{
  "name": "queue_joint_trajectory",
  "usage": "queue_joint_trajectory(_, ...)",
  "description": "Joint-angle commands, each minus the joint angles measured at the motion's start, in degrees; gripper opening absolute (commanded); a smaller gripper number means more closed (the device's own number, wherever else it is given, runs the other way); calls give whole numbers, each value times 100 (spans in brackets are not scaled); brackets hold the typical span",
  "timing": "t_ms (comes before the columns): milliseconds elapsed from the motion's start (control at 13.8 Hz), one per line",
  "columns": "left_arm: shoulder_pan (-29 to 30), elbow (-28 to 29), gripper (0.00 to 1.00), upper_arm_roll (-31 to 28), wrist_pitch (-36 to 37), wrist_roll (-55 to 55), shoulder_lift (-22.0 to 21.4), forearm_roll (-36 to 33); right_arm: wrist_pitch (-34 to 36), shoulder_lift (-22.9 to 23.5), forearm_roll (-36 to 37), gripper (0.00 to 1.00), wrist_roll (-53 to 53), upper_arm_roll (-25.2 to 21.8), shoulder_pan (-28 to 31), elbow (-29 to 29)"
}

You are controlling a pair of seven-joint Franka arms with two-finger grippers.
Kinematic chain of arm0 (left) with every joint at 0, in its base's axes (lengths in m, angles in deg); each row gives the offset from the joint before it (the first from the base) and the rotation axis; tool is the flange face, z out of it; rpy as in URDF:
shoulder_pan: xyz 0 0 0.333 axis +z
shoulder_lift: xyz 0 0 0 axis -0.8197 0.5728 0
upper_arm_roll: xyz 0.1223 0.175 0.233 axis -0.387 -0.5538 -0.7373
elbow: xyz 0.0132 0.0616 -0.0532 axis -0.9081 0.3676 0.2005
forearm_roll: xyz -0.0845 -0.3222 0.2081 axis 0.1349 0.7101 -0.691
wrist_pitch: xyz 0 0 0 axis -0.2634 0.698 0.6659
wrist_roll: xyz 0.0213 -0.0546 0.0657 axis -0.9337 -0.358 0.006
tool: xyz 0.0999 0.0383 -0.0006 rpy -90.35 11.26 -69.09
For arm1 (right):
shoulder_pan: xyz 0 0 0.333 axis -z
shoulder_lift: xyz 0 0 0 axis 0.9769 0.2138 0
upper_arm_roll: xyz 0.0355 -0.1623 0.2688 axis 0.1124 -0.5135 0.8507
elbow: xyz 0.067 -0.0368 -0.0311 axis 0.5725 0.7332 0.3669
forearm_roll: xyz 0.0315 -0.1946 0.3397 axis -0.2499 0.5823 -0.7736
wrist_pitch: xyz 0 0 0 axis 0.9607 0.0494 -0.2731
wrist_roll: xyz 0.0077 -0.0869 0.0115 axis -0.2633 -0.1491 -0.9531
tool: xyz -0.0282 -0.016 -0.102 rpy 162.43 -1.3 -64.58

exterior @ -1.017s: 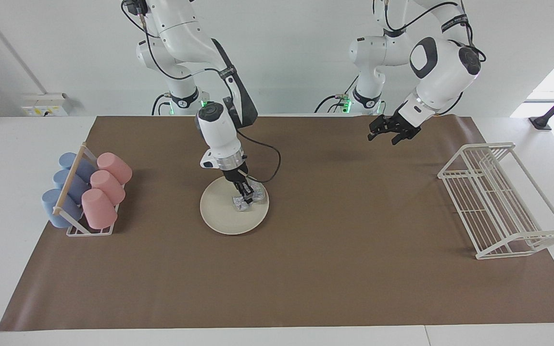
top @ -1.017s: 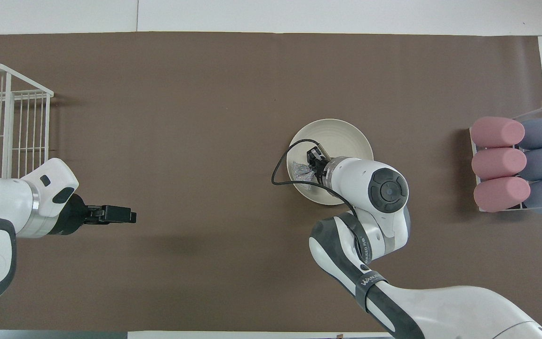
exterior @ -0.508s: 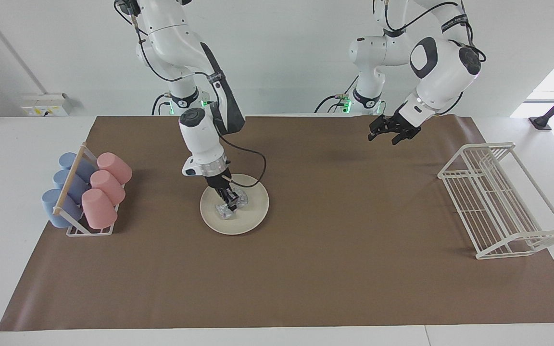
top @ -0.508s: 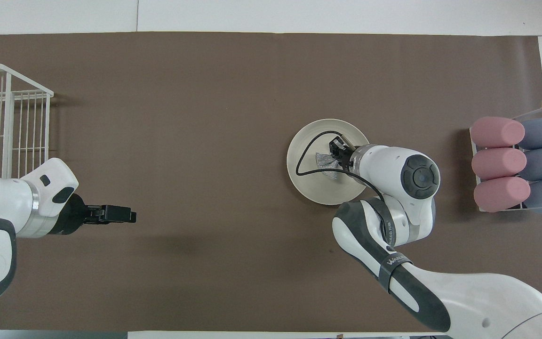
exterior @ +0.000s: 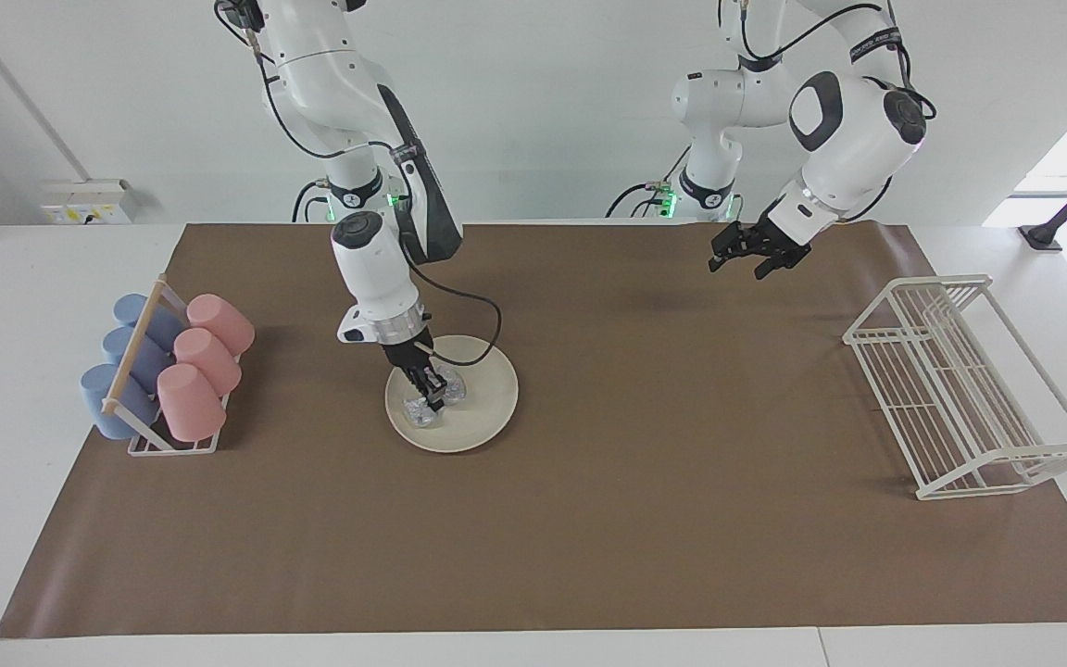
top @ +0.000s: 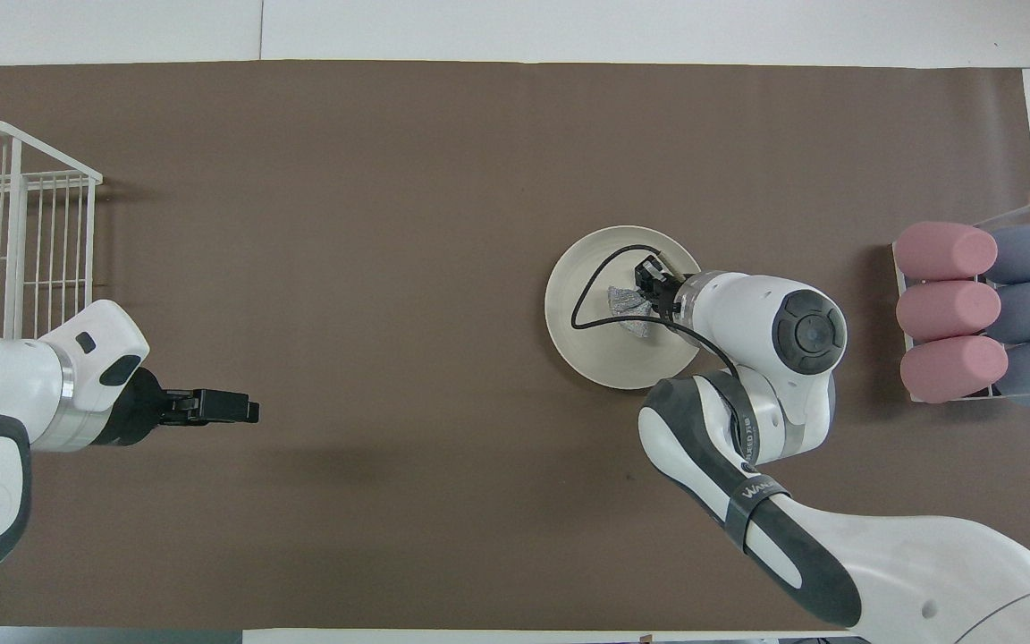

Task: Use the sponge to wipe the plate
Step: 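Rub the sponge in circles over the white plate with the right gripper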

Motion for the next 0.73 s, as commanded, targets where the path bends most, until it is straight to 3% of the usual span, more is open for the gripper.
queue_joint_trajectory(0, 22, -68, 100, 19, -33, 91, 50, -112, -85, 319, -23, 0, 646, 34, -354, 102)
queue_joint_trajectory(508, 22, -94, 100, 19, -33, 205, 50, -112, -16, 319, -23, 0, 1411, 43, -592, -72)
queue_joint_trajectory(653, 22, -112, 100, 19, -24, 223, 50, -112, 412, 162, -23, 0, 1990, 34, -829, -362)
